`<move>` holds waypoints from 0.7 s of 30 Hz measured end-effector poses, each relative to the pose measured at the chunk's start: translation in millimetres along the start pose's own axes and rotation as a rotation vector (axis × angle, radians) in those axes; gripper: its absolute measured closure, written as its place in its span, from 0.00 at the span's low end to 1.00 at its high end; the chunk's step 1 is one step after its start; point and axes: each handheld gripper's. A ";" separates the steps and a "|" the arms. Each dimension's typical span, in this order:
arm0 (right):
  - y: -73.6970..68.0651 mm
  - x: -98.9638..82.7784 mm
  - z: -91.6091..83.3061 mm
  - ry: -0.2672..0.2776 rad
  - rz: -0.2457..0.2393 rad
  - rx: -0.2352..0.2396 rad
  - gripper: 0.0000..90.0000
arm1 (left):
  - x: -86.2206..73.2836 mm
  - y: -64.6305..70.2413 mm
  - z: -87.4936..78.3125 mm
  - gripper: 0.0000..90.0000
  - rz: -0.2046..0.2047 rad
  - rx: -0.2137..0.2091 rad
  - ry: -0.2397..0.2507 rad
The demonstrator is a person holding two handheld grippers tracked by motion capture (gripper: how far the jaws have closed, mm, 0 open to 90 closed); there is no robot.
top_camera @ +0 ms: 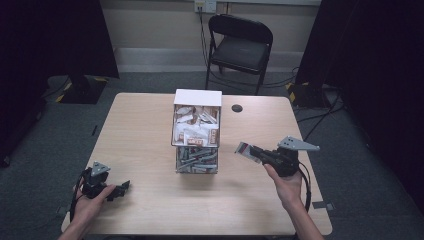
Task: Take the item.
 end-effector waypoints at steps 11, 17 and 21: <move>11.9 -17.7 36.5 -0.079 0.025 -0.026 0.99 | 0.0 0.0 0.0 0.00 0.000 -0.001 -0.001; 15.5 -27.2 54.8 -0.112 0.041 -0.025 0.99 | 0.0 0.0 -0.1 0.00 0.000 0.000 0.000; 19.1 -34.4 65.3 -0.144 0.051 -0.028 0.99 | 0.1 -0.3 0.2 0.00 0.002 -0.003 0.000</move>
Point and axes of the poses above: each handheld gripper's, and its own axes: z roughly forward along the jaws, x roughly out of its top, y roughly to its right, and after that the axes turned 4 degrees about y, right-handed
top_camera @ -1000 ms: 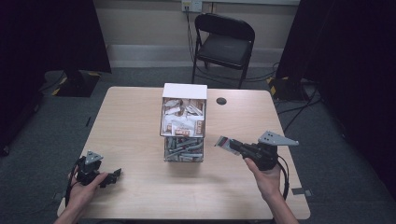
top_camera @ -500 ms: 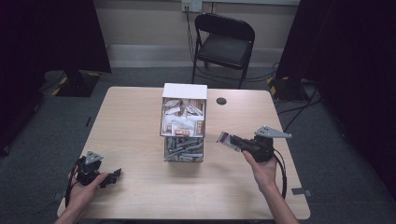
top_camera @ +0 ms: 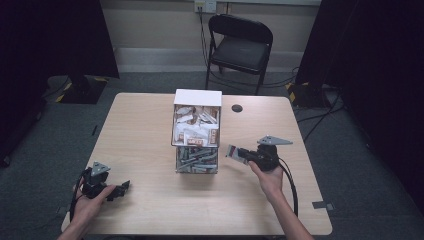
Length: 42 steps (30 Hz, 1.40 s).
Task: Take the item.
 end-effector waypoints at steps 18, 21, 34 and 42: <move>18.4 -9.8 29.4 -0.066 0.026 -0.039 0.99 | 0.0 -0.1 0.0 0.00 0.001 -0.001 0.000; 22.3 -7.5 32.8 -0.065 0.029 -0.048 0.99 | 0.0 -0.1 0.0 0.00 0.001 -0.001 0.000; 43.7 -8.8 51.1 -0.070 0.060 -0.117 0.96 | 0.0 -0.1 0.0 0.00 0.001 -0.001 0.000; 48.9 -12.2 59.3 -0.080 0.055 -0.134 0.96 | 0.0 -0.1 0.0 0.00 0.001 -0.001 -0.001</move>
Point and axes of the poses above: each handheld gripper's, and its own axes: z roughly forward along the jaws, x roughly out of its top, y roughly to its right, and after that the axes turned 4 degrees about y, right-handed
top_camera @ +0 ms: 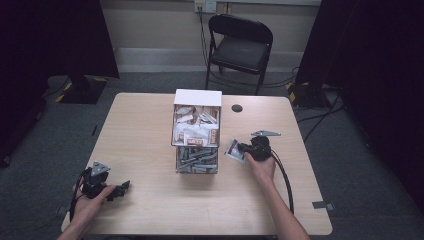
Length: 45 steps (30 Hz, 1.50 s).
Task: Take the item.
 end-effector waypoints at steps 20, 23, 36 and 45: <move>6.7 -2.6 9.5 -0.010 0.013 -0.079 0.81 | -0.1 0.1 0.1 0.00 0.001 0.002 0.002; 7.6 -2.3 9.6 -0.010 0.020 -0.096 0.74 | -0.1 0.1 0.1 0.00 0.000 0.002 0.002; 9.8 -1.6 9.0 -0.007 0.029 -0.107 0.54 | 0.0 0.1 0.1 0.00 0.000 0.002 0.002; 10.7 0.0 5.1 -0.009 0.038 -0.116 0.29 | -0.1 0.1 0.1 0.00 0.000 0.002 0.003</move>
Point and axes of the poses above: each handheld gripper's, and its own axes: z roughly forward along the jaws, x roughly out of its top, y roughly to its right, and after that the axes turned 4 degrees about y, right-handed
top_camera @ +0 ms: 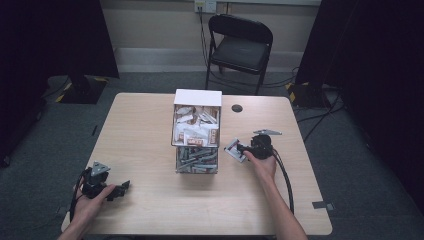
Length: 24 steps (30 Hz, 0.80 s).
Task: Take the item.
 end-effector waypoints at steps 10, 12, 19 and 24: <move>-2.3 8.8 -22.5 0.018 -0.004 0.005 0.16 | 0.0 0.0 0.0 0.00 0.001 0.000 0.000; -3.2 9.5 -28.5 0.022 0.001 0.012 0.17 | 0.0 -0.1 0.0 0.00 0.001 0.000 -0.001; -8.8 7.7 -52.3 0.042 -0.034 0.010 0.17 | 0.0 0.0 0.0 0.00 0.001 0.000 -0.001; -11.7 2.9 -69.1 0.042 -0.060 0.007 0.19 | 0.0 0.0 0.0 0.00 0.000 0.000 0.000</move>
Point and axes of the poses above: each handheld gripper's, and its own axes: z roughly forward along the jaws, x roughly out of its top, y roughly to its right, and after that the axes turned 4 degrees about y, right-handed
